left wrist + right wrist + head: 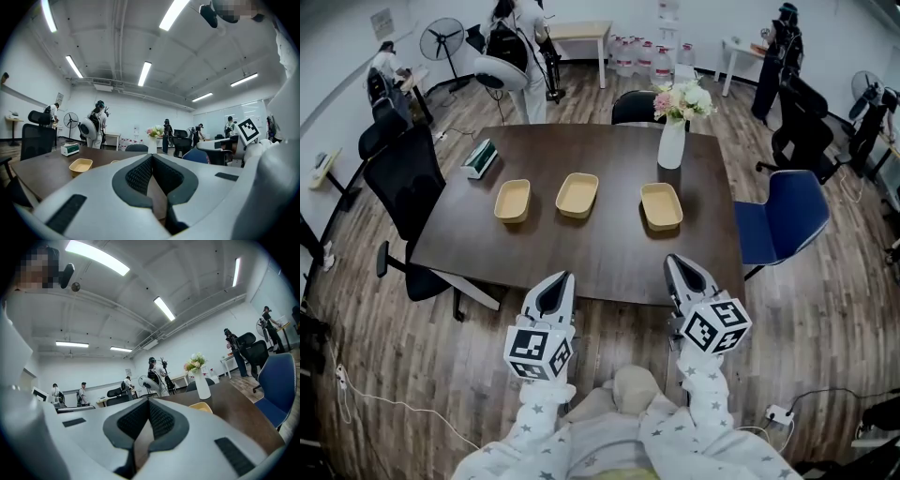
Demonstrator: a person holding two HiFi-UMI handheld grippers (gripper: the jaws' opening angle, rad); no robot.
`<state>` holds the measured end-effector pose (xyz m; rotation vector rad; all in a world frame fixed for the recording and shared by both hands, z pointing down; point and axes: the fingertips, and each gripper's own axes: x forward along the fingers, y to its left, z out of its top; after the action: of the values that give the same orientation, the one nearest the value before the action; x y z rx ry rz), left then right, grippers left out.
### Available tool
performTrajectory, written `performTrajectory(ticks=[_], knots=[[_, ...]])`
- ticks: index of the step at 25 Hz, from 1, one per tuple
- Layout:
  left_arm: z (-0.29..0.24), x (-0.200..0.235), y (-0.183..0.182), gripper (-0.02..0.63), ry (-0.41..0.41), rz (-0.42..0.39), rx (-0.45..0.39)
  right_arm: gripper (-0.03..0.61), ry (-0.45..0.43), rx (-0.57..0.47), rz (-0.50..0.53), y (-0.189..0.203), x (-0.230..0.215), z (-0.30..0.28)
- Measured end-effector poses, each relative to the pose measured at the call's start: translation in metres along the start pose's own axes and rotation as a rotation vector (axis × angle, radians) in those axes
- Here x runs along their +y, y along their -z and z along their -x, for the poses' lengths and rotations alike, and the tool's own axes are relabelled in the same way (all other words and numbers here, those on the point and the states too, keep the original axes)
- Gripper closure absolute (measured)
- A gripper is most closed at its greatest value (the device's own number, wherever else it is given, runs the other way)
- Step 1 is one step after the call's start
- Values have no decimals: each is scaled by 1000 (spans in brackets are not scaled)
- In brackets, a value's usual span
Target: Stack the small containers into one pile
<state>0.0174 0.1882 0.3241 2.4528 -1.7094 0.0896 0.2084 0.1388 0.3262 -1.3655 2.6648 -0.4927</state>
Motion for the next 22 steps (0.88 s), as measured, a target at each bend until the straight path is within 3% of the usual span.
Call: performTrajectory(ticks=[8,18,22], knots=[[-38,18,14,589,-4,28,43,557,23,47,-35,14,-29,-35],[-133,47,27,589,17,68,120,557,44,117,-56,13,-89,-119],[-165,53,48,589,36,81,181,557,81,170,-61,30,-117,-143]])
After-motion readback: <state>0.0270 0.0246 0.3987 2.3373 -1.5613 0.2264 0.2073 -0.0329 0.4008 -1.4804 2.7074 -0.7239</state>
